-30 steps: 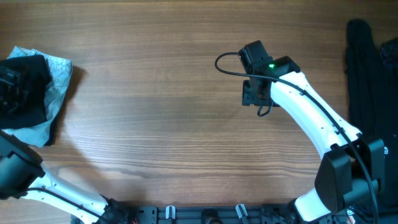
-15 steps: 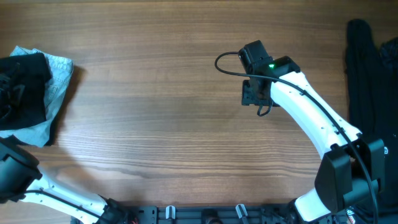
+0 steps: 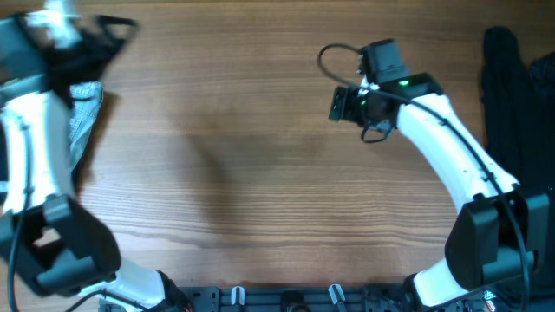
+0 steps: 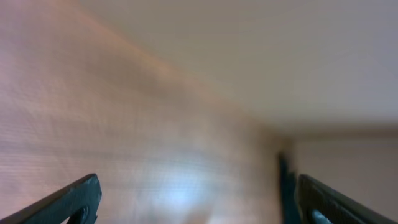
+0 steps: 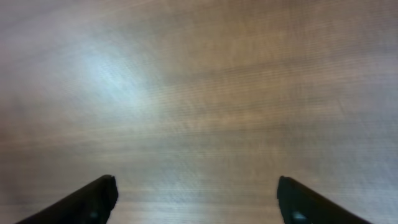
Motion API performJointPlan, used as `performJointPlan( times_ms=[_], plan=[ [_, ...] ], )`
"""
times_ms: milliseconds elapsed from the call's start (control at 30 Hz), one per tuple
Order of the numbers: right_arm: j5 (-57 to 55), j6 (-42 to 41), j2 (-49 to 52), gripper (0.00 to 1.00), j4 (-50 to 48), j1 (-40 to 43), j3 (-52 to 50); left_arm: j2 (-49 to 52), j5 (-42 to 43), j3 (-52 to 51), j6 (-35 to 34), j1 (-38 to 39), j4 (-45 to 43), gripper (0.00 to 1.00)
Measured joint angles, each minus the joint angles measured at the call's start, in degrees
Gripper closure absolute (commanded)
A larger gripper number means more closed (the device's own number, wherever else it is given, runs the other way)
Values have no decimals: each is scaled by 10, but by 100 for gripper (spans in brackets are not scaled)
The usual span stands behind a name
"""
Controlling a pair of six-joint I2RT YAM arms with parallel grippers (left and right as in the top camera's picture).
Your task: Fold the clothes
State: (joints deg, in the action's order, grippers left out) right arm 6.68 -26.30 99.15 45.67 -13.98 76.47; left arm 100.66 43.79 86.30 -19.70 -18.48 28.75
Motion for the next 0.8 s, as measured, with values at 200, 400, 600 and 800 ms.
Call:
performJointPlan(
  times_ms=[200, 400, 600, 800],
  plan=[
    [90, 90, 0, 0, 52, 121, 0, 27, -275, -2, 29, 209, 181, 0],
    [106, 135, 0, 0, 185, 196, 0, 32, -423, -7, 19, 276, 397, 0],
    [111, 155, -8, 0, 216, 200, -8, 28, -460, -14, -2, 274, 478, 0],
    [92, 137, -207, 0, 91, 196, -145, -171, -444, -170, 4, 274, 328, 0]
  ],
)
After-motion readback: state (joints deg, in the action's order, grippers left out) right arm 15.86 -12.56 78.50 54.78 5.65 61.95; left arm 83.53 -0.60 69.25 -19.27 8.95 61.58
